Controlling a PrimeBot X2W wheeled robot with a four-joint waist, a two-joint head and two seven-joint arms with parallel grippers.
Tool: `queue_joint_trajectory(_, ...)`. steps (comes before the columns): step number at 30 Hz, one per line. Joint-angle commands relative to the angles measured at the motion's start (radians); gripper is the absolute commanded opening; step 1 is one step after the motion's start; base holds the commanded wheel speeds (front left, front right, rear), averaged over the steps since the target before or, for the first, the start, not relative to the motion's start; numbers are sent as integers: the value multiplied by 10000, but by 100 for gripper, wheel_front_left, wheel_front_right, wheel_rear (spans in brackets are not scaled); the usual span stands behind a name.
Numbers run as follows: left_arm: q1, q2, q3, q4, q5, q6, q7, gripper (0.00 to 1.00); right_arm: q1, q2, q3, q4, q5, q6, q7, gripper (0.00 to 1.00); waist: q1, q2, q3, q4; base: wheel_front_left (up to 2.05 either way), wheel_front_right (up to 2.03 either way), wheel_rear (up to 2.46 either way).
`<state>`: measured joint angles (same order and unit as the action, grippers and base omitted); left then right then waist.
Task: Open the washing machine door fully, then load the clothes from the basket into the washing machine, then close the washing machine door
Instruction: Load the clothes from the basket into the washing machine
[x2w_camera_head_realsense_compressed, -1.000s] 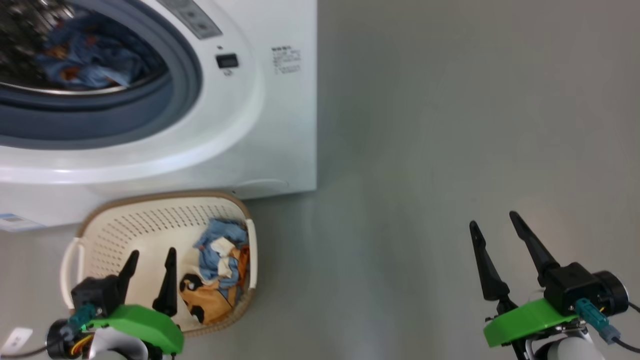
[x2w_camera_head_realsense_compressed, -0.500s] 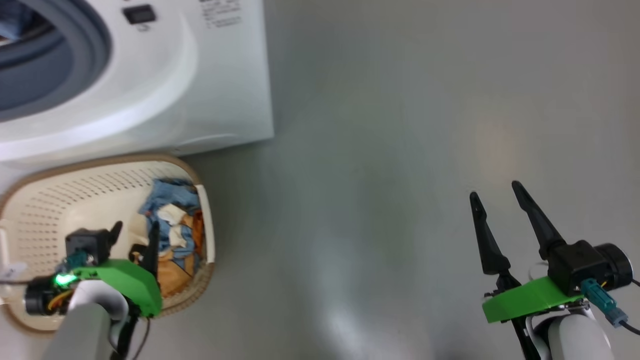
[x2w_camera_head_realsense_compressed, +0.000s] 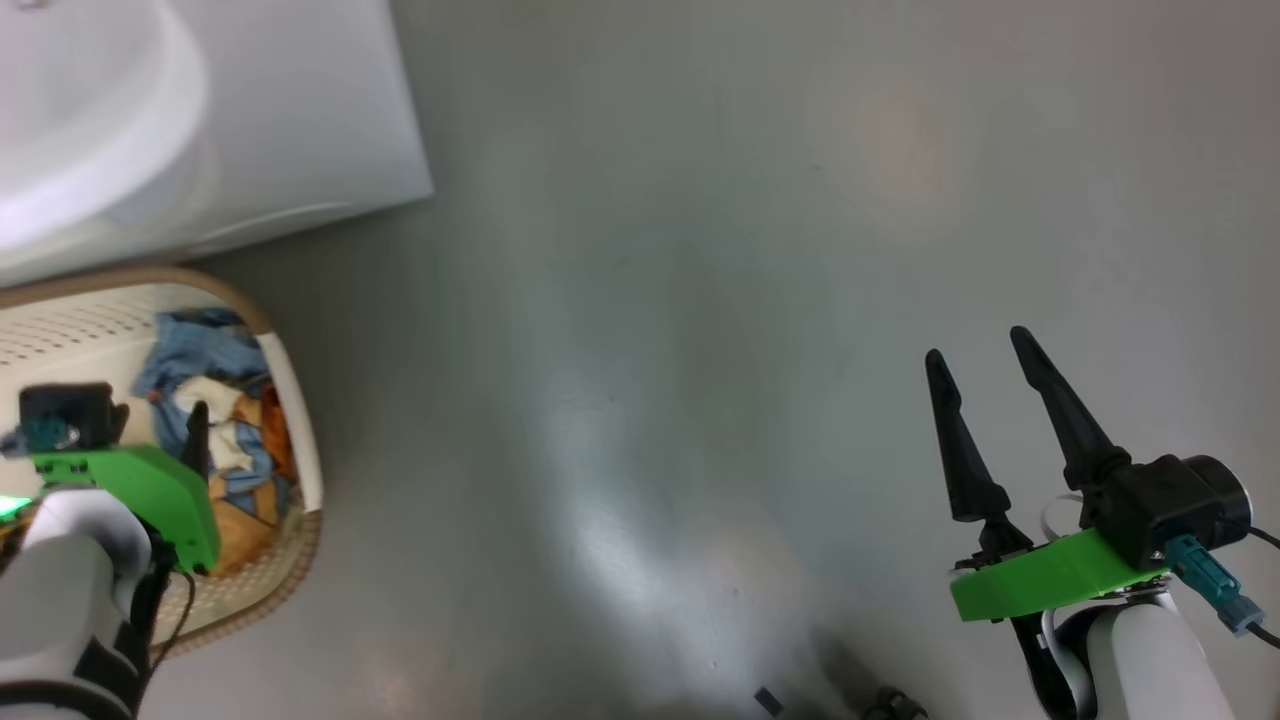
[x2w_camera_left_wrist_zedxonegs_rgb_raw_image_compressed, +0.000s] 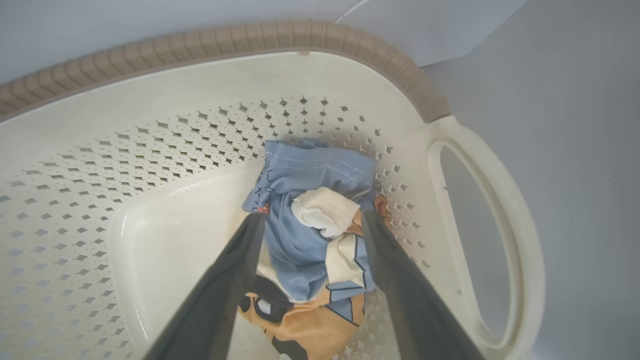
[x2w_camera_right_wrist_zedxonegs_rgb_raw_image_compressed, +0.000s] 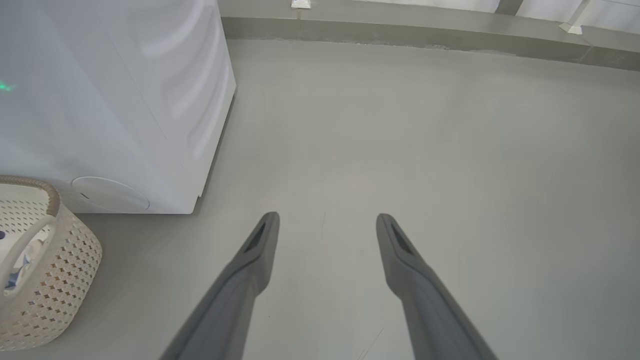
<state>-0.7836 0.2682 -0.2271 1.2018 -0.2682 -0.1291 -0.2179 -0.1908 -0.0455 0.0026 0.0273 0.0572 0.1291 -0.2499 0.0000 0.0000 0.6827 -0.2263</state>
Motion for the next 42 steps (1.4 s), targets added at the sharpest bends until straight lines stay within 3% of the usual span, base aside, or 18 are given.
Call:
queue_joint_trajectory(1,-78,447,133,51,-95,-14,57,100,32,-47,268,-221,76,16,-118,100,0,0,534,-485,0,0,0)
queue_joint_trajectory(13,-1130,903,-460,639,-1022,-15,2068,100,-172,-47,312,-354,352,16,-118,100,0,0,1445,-820,0,0,0)
queue_joint_trajectory(17,-1364,930,-480,703,-1117,-12,2270,100,-144,-47,253,-405,315,16,-118,100,0,0,1576,-762,0,0,0)
queue_joint_trajectory(29,-2036,872,-665,854,-1058,971,3035,100,46,-47,179,-701,-65,16,-118,100,0,0,2055,-479,0,0,0)
queue_joint_trajectory(42,-2200,724,-811,884,-1196,1135,3671,100,291,-47,136,-896,73,16,-118,100,0,0,2377,-342,0,0,0)
